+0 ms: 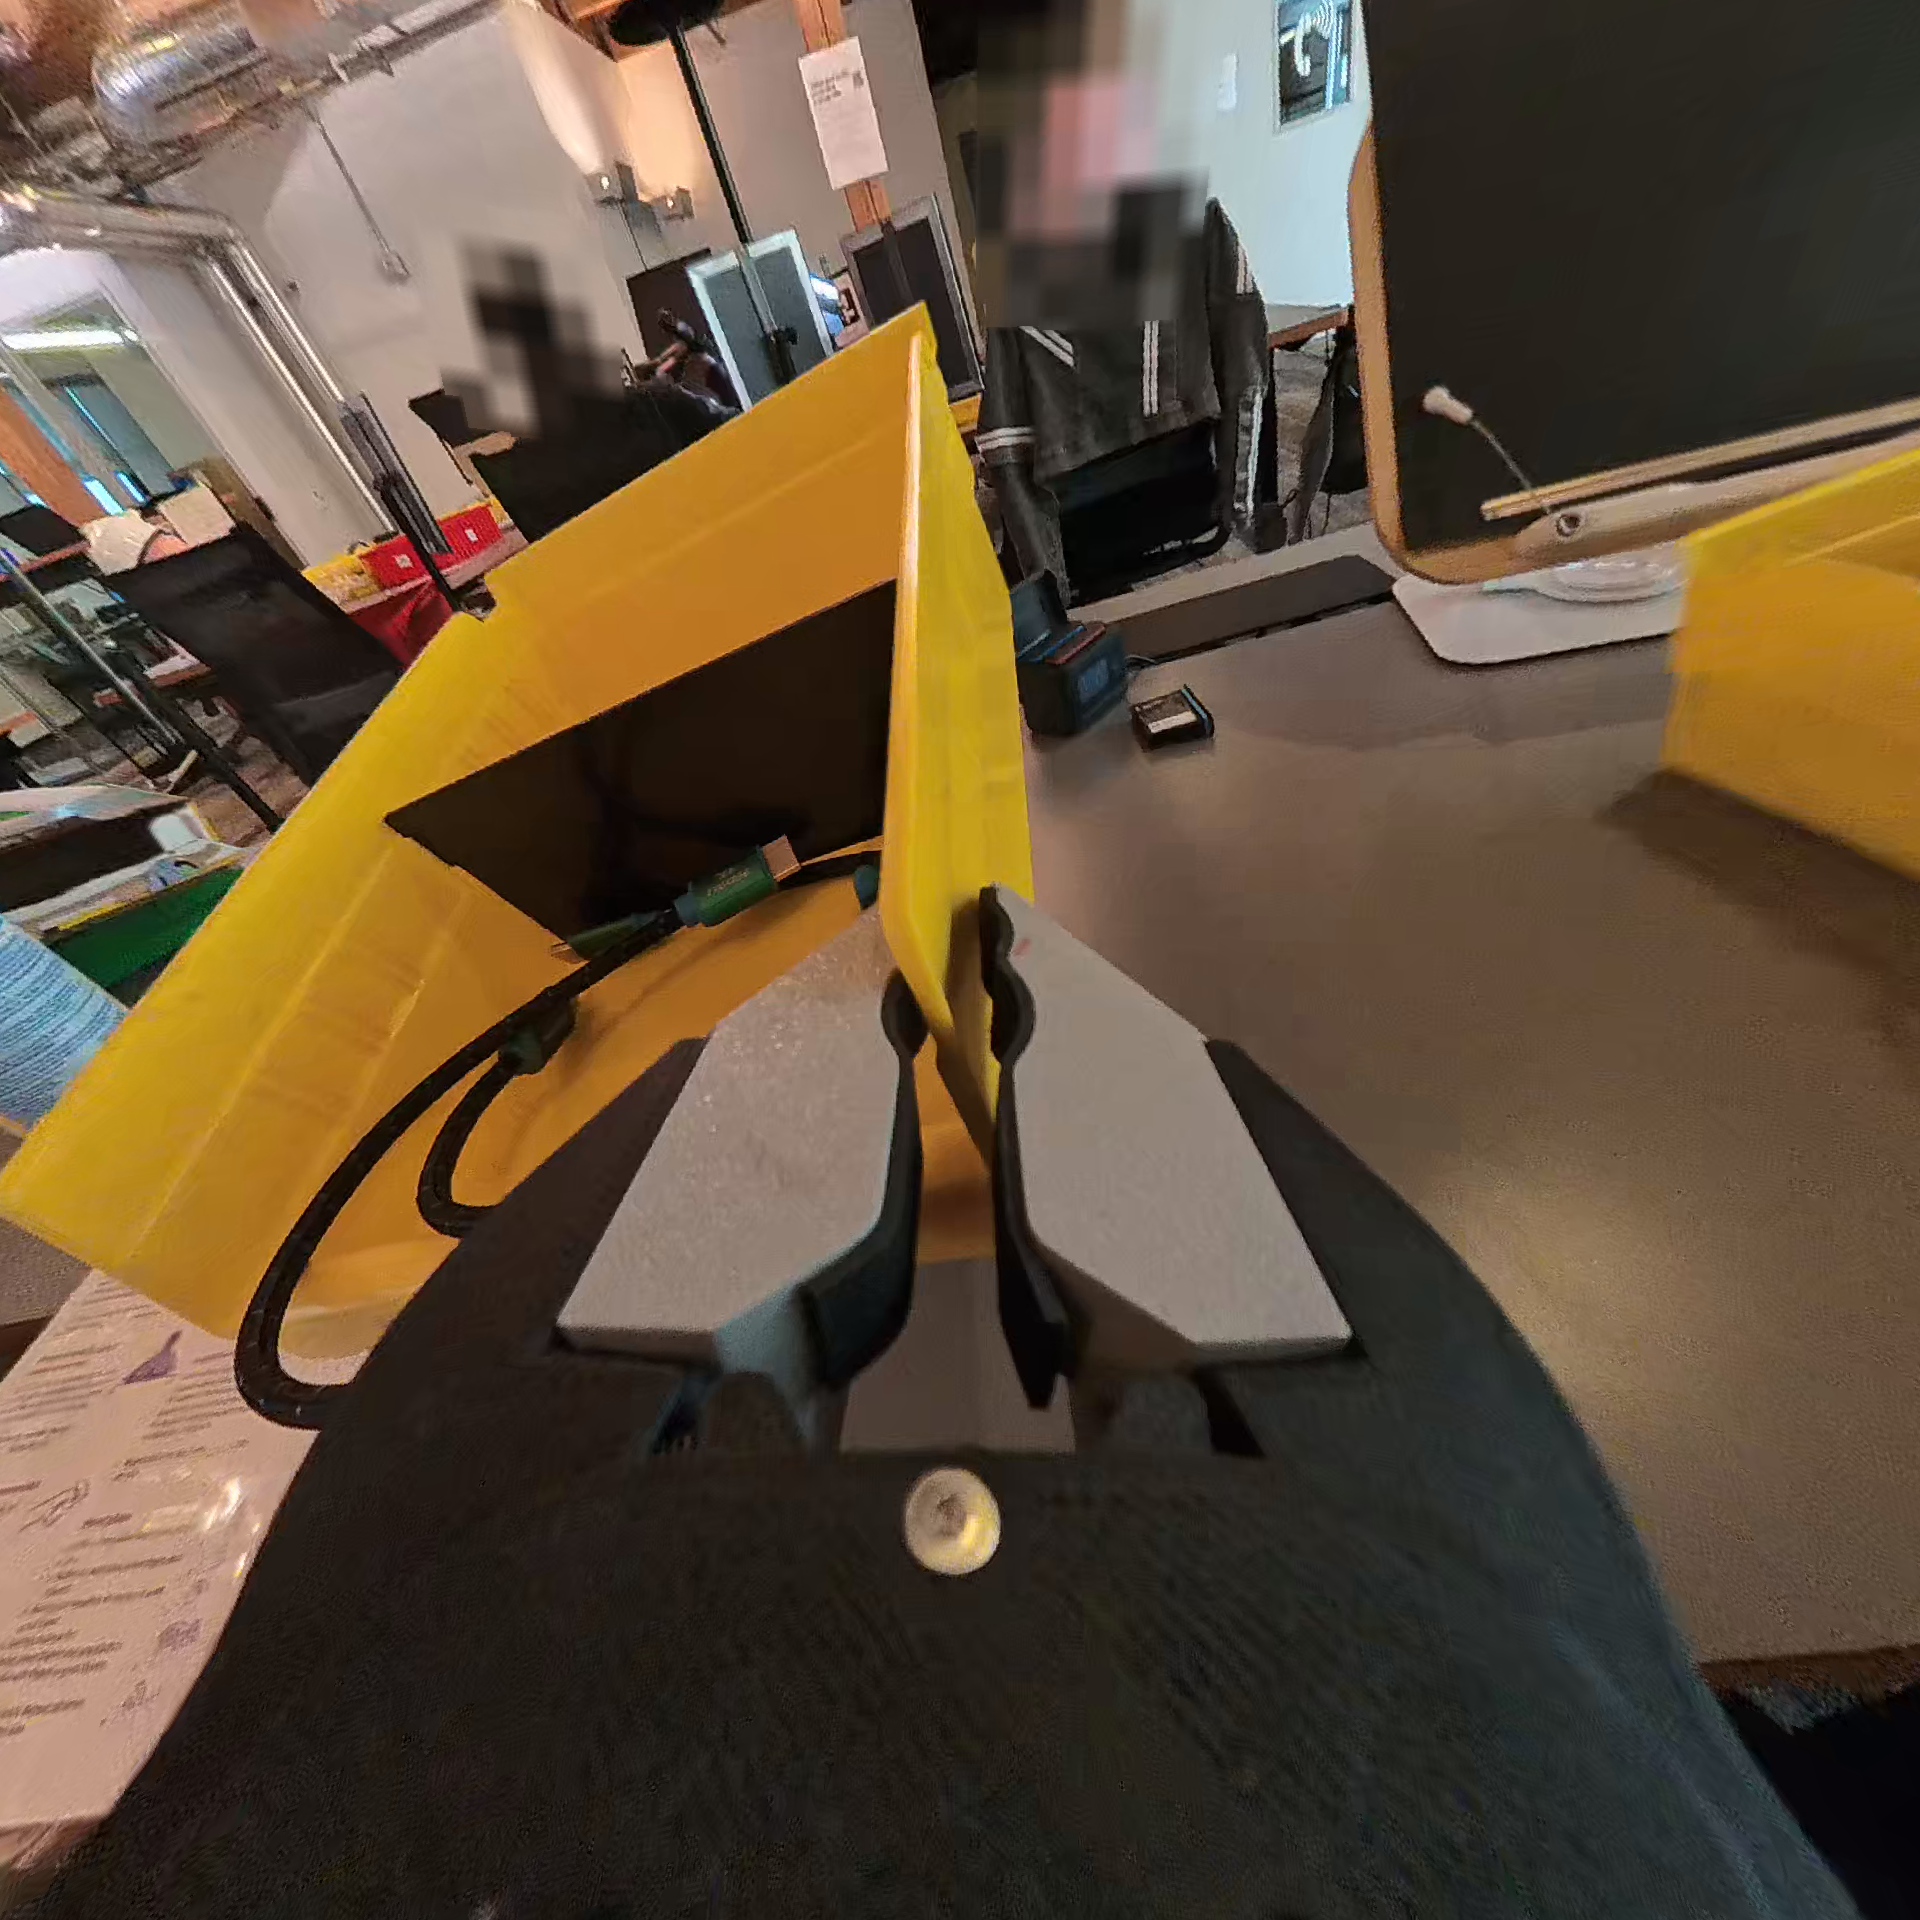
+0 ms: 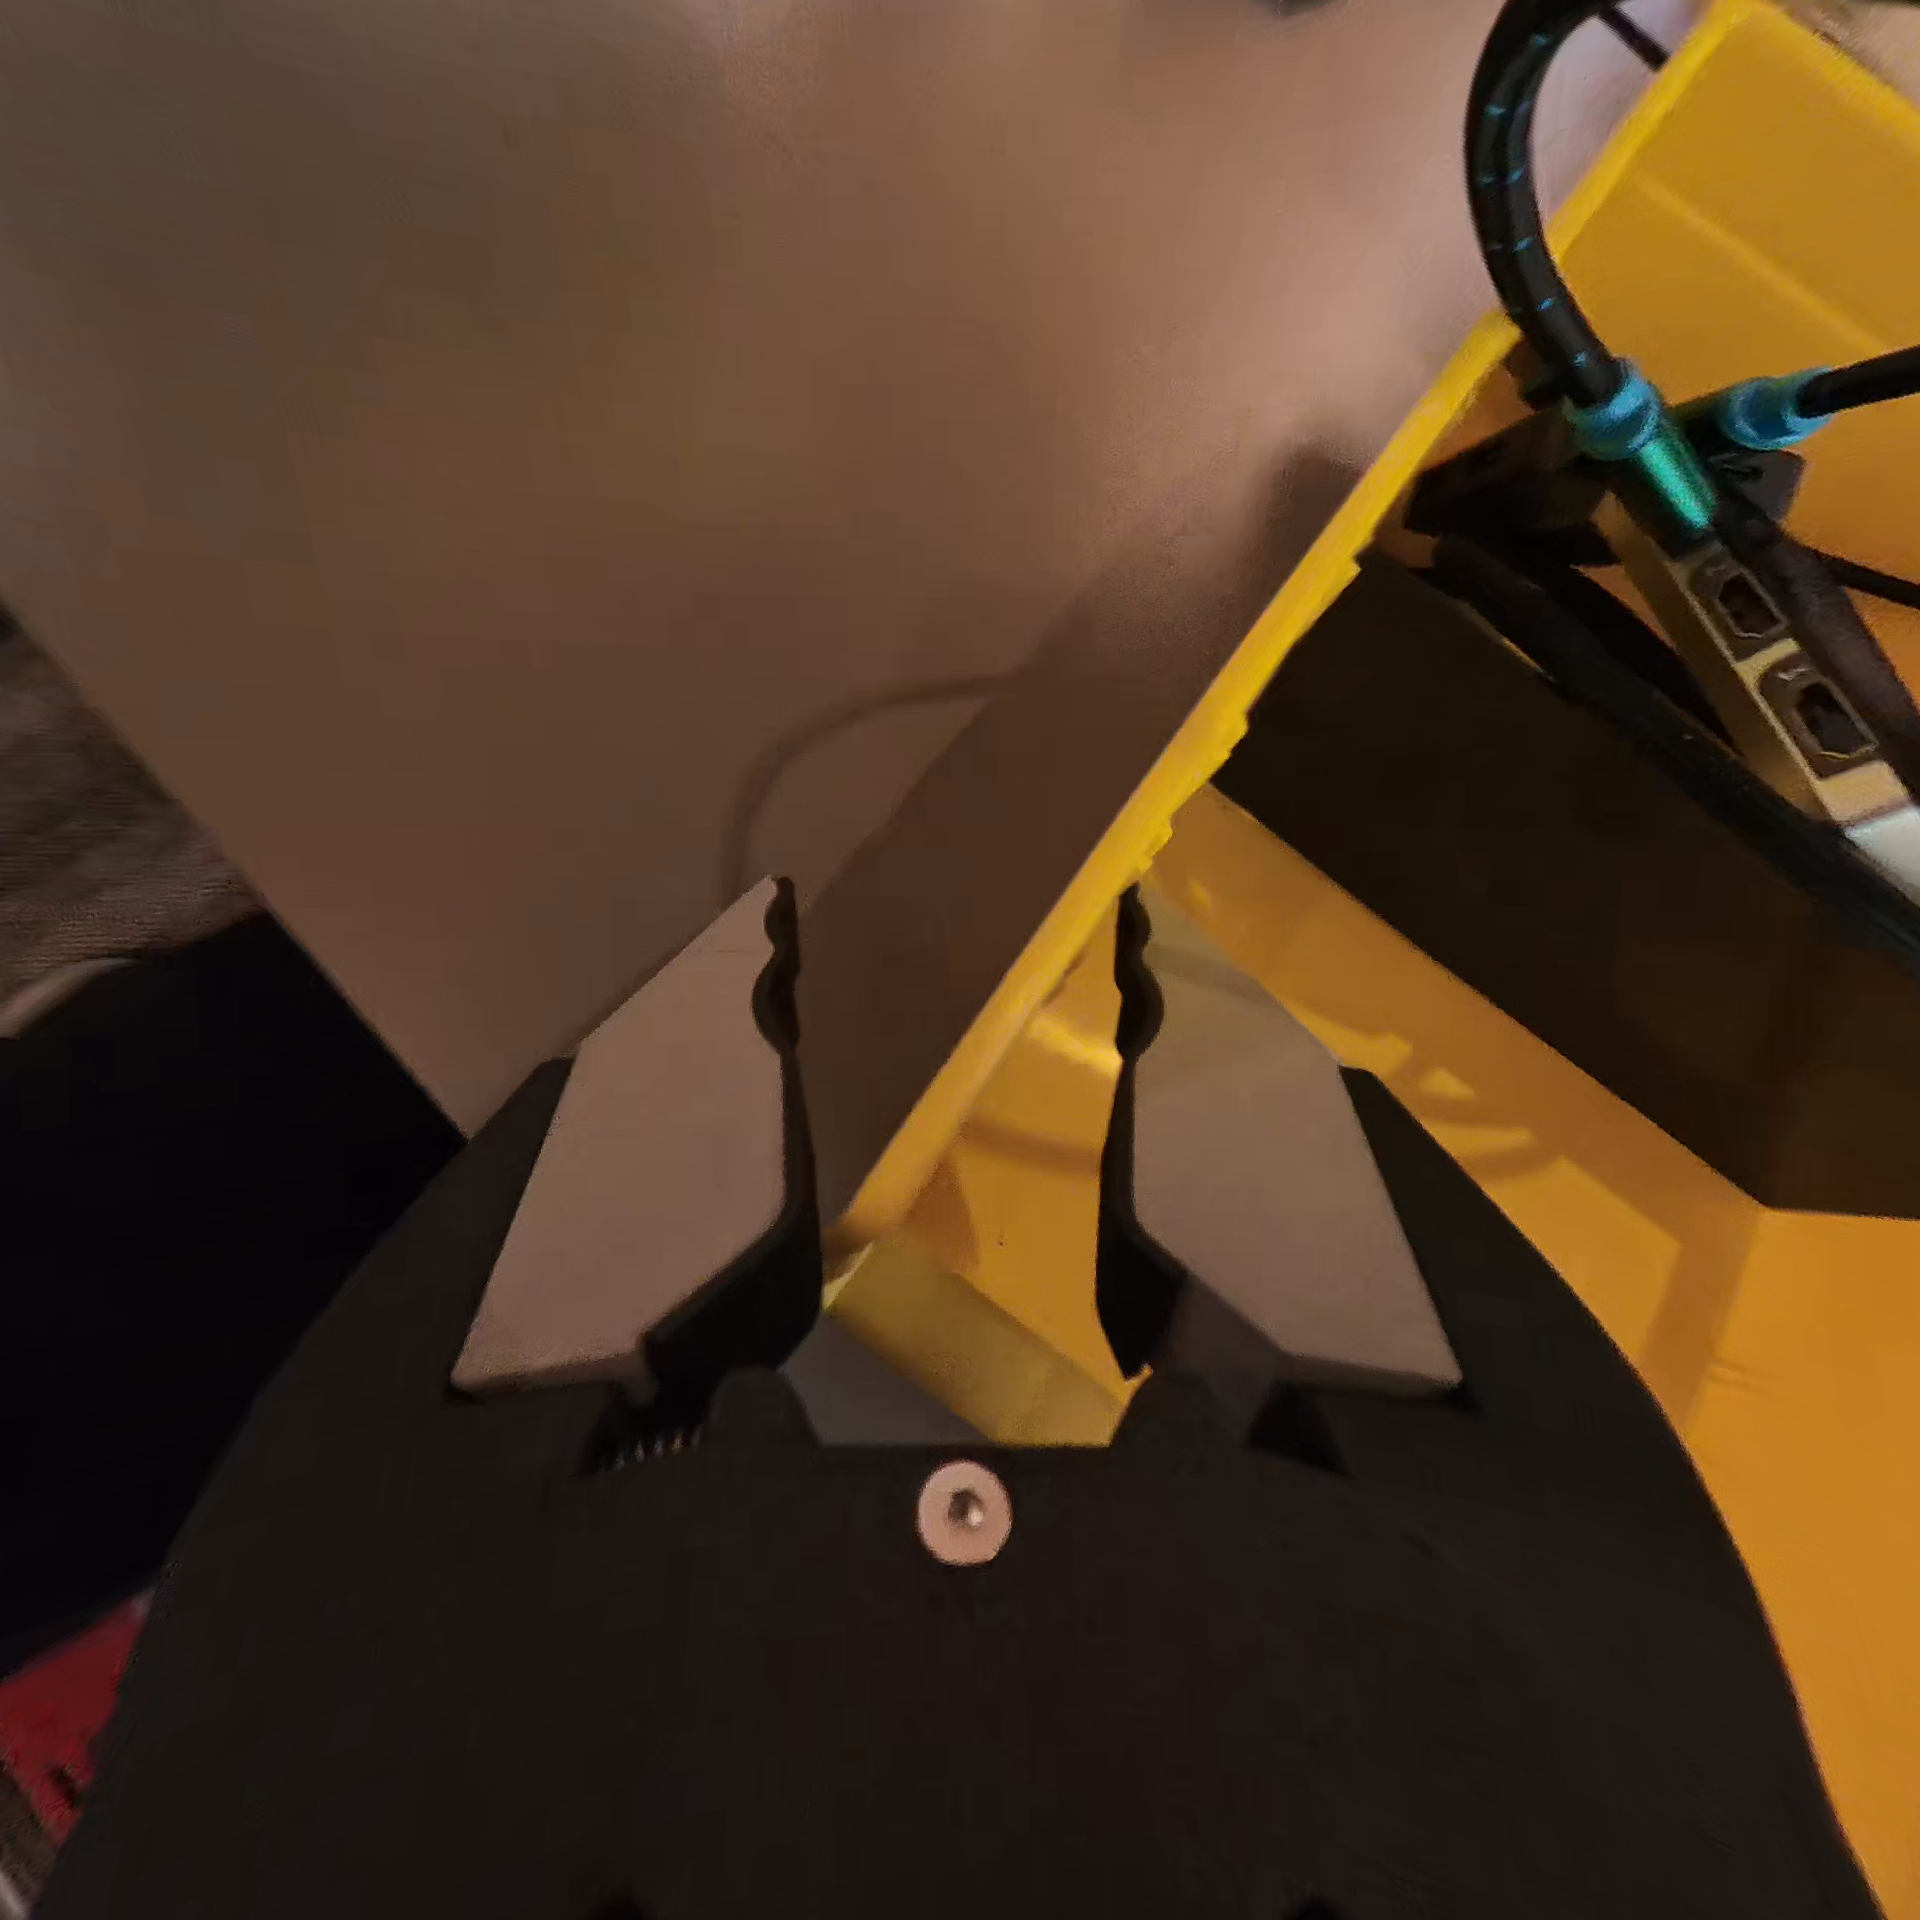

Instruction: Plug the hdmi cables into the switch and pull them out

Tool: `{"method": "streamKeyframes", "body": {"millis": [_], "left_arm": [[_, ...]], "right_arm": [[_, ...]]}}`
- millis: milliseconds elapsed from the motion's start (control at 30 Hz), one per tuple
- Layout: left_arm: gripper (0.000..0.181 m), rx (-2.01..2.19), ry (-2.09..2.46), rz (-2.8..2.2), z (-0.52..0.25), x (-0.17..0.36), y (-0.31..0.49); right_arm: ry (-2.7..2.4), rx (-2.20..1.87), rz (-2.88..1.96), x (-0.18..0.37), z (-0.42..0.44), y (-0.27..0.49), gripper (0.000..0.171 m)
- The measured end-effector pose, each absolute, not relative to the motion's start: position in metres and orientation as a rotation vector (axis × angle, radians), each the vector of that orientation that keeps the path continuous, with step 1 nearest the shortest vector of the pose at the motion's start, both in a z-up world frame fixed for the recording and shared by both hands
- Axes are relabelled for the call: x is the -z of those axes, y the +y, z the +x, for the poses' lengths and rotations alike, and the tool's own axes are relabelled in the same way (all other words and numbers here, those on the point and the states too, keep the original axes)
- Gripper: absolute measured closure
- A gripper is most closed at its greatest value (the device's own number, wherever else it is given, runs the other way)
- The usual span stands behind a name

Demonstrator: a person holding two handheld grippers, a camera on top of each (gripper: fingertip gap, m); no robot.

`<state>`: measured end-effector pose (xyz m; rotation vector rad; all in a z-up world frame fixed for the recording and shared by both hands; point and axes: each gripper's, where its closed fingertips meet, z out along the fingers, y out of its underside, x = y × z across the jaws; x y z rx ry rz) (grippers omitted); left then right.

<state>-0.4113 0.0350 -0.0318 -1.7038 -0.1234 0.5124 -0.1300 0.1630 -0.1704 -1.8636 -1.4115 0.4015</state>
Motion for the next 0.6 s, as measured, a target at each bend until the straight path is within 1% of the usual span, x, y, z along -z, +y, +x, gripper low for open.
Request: {"method": "streamKeyframes", "body": {"millis": [133,167,233,267,300,367,467,567,600], "left_arm": [[0.178,-0.517,-0.136,-1.688,-0.416,0.023,0.024],[0.178,-0.529,-0.137,-1.689,-0.417,0.023,0.021],[0.178,-0.554,-0.145,-1.691,-0.419,0.021,0.017],[0.178,-0.569,-0.148,-1.689,-0.421,0.021,0.014],[0.178,-0.585,-0.149,-1.685,-0.423,0.020,0.012],[0.179,-0.604,-0.146,-1.686,-0.426,0.019,0.007],[0.179,-0.615,-0.109,-1.688,-0.422,0.014,-0.001],[0.180,-0.630,-0.081,-1.670,-0.412,0.002,-0.006],[0.180,-0.628,-0.071,-1.650,-0.406,-0.003,-0.007]], "right_arm": [[-1.503,-0.600,-1.793,0.167,-0.237,0.110,0.099],[-1.493,-0.628,-1.776,0.165,-0.265,0.099,0.098],[-1.459,-0.630,-1.722,0.155,-0.312,0.081,0.108],[-1.441,-0.639,-1.692,0.147,-0.328,0.072,0.109],[-1.429,-0.673,-1.670,0.137,-0.339,0.060,0.106],[-1.451,-0.802,-1.618,0.116,-0.346,0.031,0.101],[-1.539,-0.935,-1.514,0.091,-0.318,0.002,0.100],[-1.579,-0.960,-1.430,0.074,-0.265,0.006,0.100],[-1.555,-0.954,-1.417,0.068,-0.246,0.016,0.103]]}}
